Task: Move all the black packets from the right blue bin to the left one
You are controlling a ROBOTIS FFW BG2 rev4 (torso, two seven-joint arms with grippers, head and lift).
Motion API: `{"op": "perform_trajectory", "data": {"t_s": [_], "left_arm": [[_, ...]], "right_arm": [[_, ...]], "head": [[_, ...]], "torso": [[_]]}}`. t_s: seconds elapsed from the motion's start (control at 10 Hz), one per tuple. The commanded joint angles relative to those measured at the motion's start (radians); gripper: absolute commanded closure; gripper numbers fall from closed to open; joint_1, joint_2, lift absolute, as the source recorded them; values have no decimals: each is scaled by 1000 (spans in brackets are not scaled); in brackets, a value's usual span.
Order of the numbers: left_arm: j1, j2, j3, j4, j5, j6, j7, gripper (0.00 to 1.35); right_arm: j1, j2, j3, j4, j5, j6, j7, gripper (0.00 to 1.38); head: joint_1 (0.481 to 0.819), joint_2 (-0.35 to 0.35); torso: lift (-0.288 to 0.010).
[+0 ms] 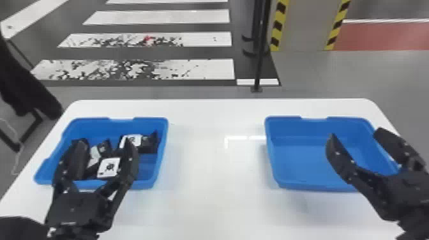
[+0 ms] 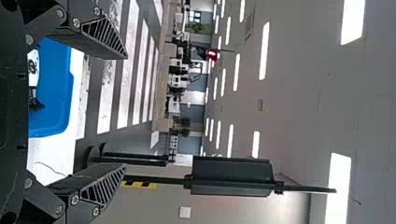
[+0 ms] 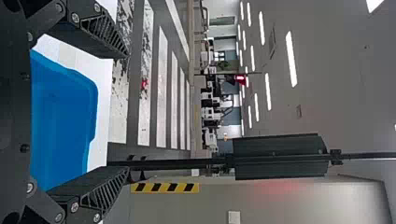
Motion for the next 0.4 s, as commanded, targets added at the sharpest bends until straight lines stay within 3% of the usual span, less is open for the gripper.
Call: {"op": "perform_trajectory", "data": {"t_s": [0.0, 0.3], "left_arm": [[-1, 1, -2, 0, 0, 2, 0, 248], [-9, 4, -10, 2, 0, 5, 0, 248]], "right_arm": [[0, 1, 0, -2, 4, 0, 0, 188], [0, 1, 0, -4, 8, -3, -1, 188]], "head": [[695, 39], [695, 33]], "torso": [[-168], [-168]]}}
